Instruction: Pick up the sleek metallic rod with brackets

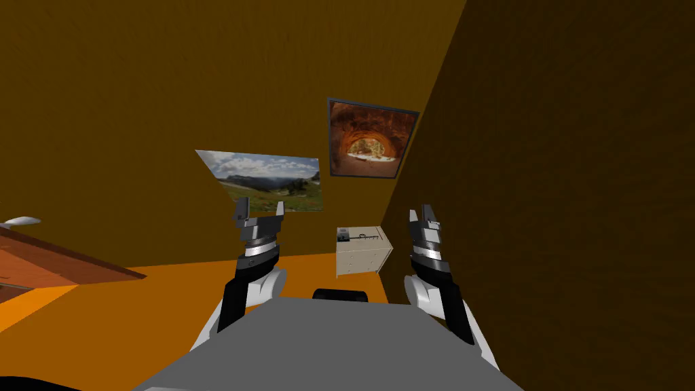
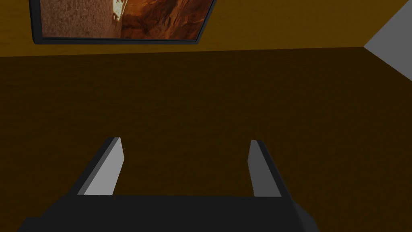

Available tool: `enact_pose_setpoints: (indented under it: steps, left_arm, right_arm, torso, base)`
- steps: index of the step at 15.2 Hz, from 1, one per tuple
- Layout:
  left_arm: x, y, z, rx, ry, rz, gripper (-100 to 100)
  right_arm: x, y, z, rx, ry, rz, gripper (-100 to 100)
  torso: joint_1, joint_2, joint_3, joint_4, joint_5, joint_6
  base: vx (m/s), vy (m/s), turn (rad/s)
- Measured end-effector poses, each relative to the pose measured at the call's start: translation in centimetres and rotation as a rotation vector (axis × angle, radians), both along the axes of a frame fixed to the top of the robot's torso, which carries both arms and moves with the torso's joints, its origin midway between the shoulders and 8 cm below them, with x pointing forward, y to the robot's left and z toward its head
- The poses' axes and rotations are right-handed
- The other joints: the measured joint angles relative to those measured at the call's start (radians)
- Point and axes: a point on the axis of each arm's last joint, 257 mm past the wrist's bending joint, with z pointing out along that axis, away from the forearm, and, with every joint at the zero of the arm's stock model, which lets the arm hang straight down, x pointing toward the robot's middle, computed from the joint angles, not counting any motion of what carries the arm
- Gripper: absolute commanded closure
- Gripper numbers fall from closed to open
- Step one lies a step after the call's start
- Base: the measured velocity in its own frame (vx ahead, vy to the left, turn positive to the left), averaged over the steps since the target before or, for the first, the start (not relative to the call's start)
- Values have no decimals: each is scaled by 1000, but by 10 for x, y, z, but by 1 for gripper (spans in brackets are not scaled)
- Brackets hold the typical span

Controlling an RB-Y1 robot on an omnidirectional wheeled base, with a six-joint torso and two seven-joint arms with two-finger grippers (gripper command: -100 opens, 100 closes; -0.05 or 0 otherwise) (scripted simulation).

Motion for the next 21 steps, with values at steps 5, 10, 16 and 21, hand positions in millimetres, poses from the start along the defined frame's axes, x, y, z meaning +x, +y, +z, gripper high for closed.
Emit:
enact_pose_setpoints:
  steps: [5,10,16,21]
  left_arm:
    - [0,0,0,0,0,0,0]
    - [0,0,0,0,0,0,0]
    - [0,0,0,0,0,0,0]
    - [0,0,0,0,0,0,0]
  right_arm:
    - [14,15,-27,-118,87,32,-100]
    - [27,28,-63,-226,184,52,-100]
    - [43,39,-119,-361,317,74,-100]
    - [46,42,-163,-471,421,87,-100]
  torso:
    - [0,-1,-1,0,0,-1]
    - [0,-1,-1,0,0,0]
    - [0,-1,-1,0,0,-1]
    - [0,-1,-1,0,0,0]
  base:
    - [16,3,188]
    - [14,4,165]
    - [13,5,217]
    - [10,4,174]
